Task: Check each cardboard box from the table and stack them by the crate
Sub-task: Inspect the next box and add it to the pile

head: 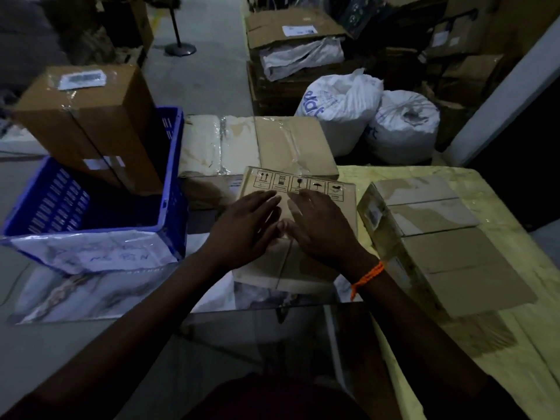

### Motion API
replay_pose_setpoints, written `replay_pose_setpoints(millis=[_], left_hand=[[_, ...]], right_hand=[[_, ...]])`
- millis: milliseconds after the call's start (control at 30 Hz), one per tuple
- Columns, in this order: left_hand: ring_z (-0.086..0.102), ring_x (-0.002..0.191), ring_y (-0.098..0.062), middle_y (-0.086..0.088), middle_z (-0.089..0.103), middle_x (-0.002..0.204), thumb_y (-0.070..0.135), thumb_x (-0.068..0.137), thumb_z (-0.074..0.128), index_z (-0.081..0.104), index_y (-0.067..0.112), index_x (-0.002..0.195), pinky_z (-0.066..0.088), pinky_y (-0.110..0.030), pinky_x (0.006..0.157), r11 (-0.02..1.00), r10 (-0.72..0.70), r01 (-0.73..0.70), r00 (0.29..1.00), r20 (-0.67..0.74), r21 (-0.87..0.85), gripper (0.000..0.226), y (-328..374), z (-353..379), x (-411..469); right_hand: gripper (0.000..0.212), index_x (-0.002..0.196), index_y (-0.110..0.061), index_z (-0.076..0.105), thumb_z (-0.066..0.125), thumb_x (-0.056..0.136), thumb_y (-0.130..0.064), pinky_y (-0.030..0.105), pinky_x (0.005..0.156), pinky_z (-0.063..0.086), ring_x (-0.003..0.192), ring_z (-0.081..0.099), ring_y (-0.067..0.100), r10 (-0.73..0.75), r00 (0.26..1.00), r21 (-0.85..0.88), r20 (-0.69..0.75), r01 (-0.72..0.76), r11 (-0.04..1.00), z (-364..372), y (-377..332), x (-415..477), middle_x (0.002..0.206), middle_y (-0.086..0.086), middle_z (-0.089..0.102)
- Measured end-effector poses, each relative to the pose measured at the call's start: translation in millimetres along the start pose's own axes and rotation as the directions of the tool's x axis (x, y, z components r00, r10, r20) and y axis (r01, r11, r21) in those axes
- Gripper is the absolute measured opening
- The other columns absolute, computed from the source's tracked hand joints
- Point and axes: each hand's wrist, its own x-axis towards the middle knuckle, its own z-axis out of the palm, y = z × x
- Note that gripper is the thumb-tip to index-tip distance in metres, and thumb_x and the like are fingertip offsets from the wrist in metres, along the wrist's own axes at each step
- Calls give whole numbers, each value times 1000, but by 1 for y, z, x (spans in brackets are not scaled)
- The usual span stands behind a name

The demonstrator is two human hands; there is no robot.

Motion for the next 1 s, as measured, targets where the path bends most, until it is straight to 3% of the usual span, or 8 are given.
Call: replay_pose_setpoints(millis=[133,267,400,533,667,833,933,1000], left_hand=[[56,127,-30,-10,58,143,45,104,38,59,12,139,45,-41,101,995,19,-23,999,47,99,52,5,3,20],[53,130,-27,-7,57,146,45,103,36,58,17,142,48,-42,100,994,30,-41,994,106,99,53,-4,3,14],[40,145,-29,-7,43,159,54,103,20,46,16,152,36,-45,114,992,38,-58,984,172,111,67,-4,-2,8],[10,157,-25,-3,14,170,71,93,-11,19,24,163,10,-52,126,986,-15,-25,972,235,167,89,-3,-4,-2],[0,158,-24,-3,-1,171,77,83,-24,6,28,164,6,-54,125,979,-36,-23,959,283,201,99,-5,-1,-1],[-10,157,-25,-2,-8,170,81,75,-30,3,29,163,2,-54,125,984,-61,6,953,296,181,107,-4,1,1],[-18,154,-26,-10,-10,170,86,82,-10,7,21,163,-1,-53,126,987,-145,127,970,197,99,106,1,3,0],[-19,153,-28,-14,-14,169,86,81,18,3,17,163,-3,-48,124,956,-275,286,952,132,-70,108,3,5,0]], right_hand=[[58,135,-6,61,34,98,-40,51,104,46,125,56,40,106,993,-10,-42,-107,994,6,-11,5,136,22,60],[59,143,-9,57,31,100,-42,49,113,40,136,50,36,98,994,-43,-54,-101,994,15,-14,-5,146,19,56],[82,162,-23,25,1,95,-62,46,125,15,157,16,25,115,988,-55,101,-110,992,6,-8,-8,170,7,22],[98,163,-35,-2,-16,79,-84,54,124,-4,158,-9,20,222,955,-123,196,-200,972,1,2,-27,172,-4,-9],[83,162,-38,-10,8,93,-80,62,119,-15,156,-22,19,294,914,-119,279,-271,955,-3,2,-29,170,-6,-22],[88,162,-37,-8,11,90,-83,64,122,-5,156,-21,19,280,933,-113,225,-260,959,0,1,-31,170,-3,-21],[105,165,-27,2,36,85,-86,50,124,13,158,-11,26,379,925,168,7,-374,912,2,8,-34,171,9,-15],[107,164,-20,13,67,84,-67,46,122,26,156,15,30,578,816,510,22,-507,695,3,21,-30,170,14,12]])
